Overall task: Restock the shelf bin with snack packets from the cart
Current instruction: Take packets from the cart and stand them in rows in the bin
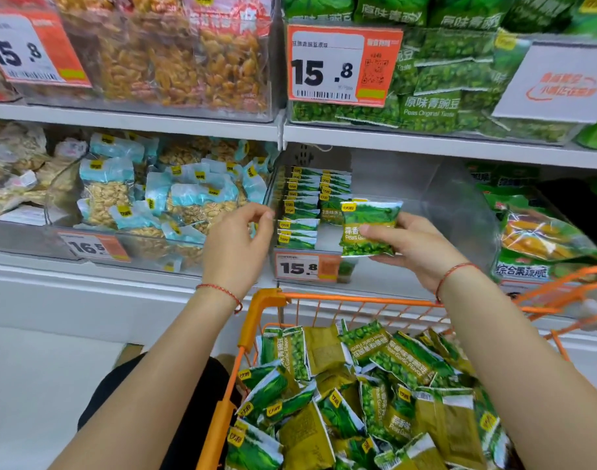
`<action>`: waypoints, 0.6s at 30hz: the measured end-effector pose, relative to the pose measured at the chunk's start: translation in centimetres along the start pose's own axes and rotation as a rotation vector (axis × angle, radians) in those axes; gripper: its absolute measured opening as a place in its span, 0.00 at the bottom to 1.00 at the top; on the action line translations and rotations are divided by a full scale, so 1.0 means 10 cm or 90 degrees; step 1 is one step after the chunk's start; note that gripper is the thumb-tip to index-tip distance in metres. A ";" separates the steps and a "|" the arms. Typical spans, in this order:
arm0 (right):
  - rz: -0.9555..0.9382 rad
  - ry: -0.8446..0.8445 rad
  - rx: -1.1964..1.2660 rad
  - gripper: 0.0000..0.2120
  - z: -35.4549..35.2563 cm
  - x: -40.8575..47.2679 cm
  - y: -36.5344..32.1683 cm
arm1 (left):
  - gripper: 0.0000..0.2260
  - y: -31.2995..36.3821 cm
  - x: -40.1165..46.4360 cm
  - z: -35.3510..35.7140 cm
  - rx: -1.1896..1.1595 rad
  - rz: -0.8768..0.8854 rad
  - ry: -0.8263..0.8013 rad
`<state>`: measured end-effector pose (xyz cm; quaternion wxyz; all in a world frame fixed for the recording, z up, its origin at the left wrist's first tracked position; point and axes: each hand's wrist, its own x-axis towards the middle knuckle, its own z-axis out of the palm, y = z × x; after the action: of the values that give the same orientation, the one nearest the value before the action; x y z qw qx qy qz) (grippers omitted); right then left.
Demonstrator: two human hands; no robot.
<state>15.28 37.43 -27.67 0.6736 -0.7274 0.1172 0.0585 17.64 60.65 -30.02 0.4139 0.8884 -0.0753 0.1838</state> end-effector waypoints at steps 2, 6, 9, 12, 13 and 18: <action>0.015 -0.018 -0.091 0.11 -0.04 0.25 -0.01 | 0.10 -0.12 0.05 0.09 0.039 0.029 0.052; 0.066 -0.050 -0.178 0.18 -0.07 0.71 0.08 | 0.10 -0.26 0.15 0.25 0.028 0.068 0.093; 0.088 -0.040 -0.209 0.20 -0.03 1.01 0.19 | 0.11 -0.32 0.19 0.31 -0.019 0.073 0.113; 0.120 -0.028 -0.188 0.11 0.08 1.21 0.26 | 0.12 -0.28 0.27 0.31 -0.055 0.066 0.130; 0.132 -0.021 -0.163 0.10 0.12 1.26 0.28 | 0.12 -0.25 0.30 0.30 -0.061 0.075 0.137; 0.136 0.030 -0.204 0.20 0.21 1.38 0.37 | 0.10 -0.20 0.40 0.23 -0.047 0.123 0.168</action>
<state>27.88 38.03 -34.74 0.5362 -0.8098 0.1989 0.1307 22.49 60.27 -31.21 0.4327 0.8295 -0.1119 0.3350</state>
